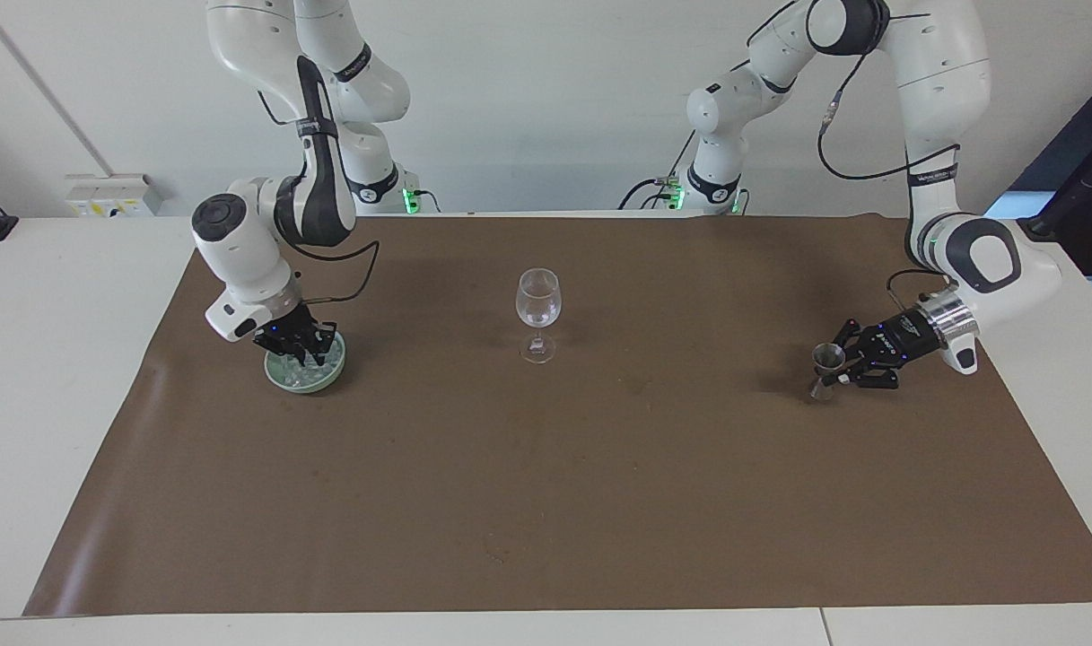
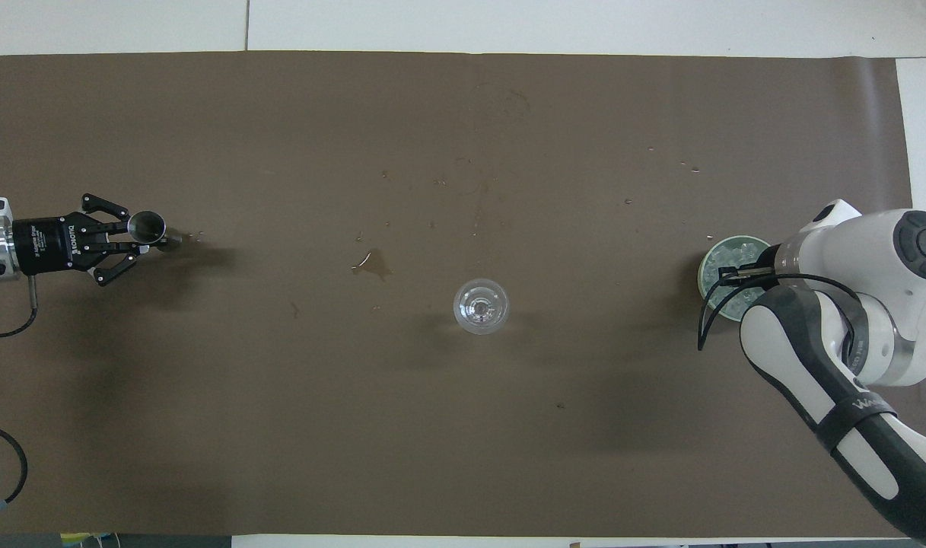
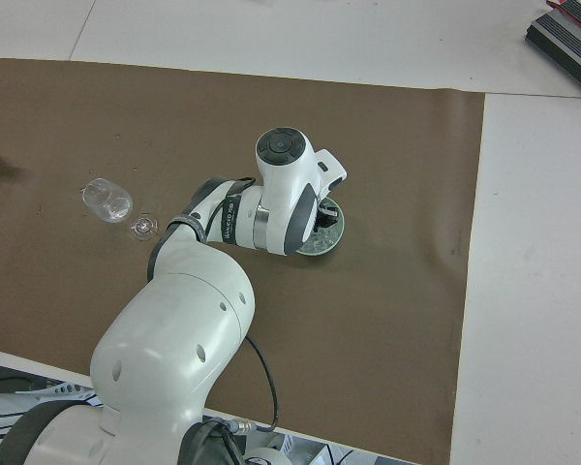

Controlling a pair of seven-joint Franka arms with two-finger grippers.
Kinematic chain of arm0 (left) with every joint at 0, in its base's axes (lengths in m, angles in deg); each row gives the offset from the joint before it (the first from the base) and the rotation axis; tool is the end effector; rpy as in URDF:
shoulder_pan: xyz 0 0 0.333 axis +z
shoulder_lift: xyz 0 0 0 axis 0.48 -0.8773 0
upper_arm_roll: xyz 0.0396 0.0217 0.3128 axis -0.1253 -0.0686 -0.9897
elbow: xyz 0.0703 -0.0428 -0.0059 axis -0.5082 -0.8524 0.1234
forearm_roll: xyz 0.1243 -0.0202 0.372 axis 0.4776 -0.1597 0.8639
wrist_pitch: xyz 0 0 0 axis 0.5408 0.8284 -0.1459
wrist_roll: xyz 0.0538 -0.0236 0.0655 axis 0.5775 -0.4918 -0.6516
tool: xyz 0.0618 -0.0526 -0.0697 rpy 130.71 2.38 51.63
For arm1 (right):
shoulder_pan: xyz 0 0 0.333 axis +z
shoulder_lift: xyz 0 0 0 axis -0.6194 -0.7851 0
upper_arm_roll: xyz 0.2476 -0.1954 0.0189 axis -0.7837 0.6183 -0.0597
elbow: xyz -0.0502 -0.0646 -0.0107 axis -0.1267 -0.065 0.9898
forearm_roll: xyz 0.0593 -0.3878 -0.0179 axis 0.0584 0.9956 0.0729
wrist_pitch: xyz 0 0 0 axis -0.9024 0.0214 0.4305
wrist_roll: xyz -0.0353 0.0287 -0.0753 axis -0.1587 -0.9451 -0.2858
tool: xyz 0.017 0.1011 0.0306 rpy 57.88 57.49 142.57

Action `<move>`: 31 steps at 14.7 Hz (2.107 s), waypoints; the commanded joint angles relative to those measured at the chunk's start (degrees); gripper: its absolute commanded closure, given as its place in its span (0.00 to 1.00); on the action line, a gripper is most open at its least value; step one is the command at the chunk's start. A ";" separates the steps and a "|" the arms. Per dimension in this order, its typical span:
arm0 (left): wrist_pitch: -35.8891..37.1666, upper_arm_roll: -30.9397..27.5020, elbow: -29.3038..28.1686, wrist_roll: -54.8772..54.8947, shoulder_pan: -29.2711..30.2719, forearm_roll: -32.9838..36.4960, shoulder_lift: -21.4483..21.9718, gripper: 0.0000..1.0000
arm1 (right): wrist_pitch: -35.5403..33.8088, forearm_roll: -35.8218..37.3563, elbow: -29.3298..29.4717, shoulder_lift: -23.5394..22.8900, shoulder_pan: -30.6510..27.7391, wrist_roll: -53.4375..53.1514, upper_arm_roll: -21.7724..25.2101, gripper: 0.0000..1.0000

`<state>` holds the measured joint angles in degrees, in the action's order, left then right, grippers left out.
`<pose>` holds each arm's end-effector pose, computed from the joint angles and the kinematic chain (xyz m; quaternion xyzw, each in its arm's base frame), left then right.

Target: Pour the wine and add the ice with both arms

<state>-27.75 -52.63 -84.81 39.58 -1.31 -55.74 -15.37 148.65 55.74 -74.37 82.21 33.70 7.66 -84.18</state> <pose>0.5766 0.1446 0.2805 0.5883 0.6399 -0.2955 0.3965 0.5269 -0.0268 0.3265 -0.9998 -0.0165 -0.0054 0.0109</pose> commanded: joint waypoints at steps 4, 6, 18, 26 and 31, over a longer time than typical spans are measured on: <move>2.09 0.62 -1.13 0.99 2.94 -7.07 -2.00 1.00 | -20.98 -0.55 18.19 0.16 8.67 -11.93 -1.19 0.99; 1.74 0.54 -2.72 1.08 3.03 -8.93 -1.20 1.00 | -24.24 -0.64 23.99 -0.81 15.17 -21.14 -1.19 0.99; 2.43 0.18 3.59 0.11 1.72 8.70 0.73 0.00 | -23.21 -1.96 32.03 -3.89 37.53 -46.51 -1.19 0.94; 3.41 0.62 7.03 5.88 -6.53 38.76 10.30 0.00 | -23.91 -1.96 29.47 -2.48 38.14 -46.68 -1.19 0.69; 4.98 0.62 6.59 18.04 -14.61 46.34 17.24 0.00 | -25.14 -1.96 30.70 -2.75 38.06 -46.59 -1.19 0.48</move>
<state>-24.66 -51.29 -77.08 54.07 -13.23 -12.47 -1.46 124.13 54.34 -43.28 78.44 71.69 -38.70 -85.50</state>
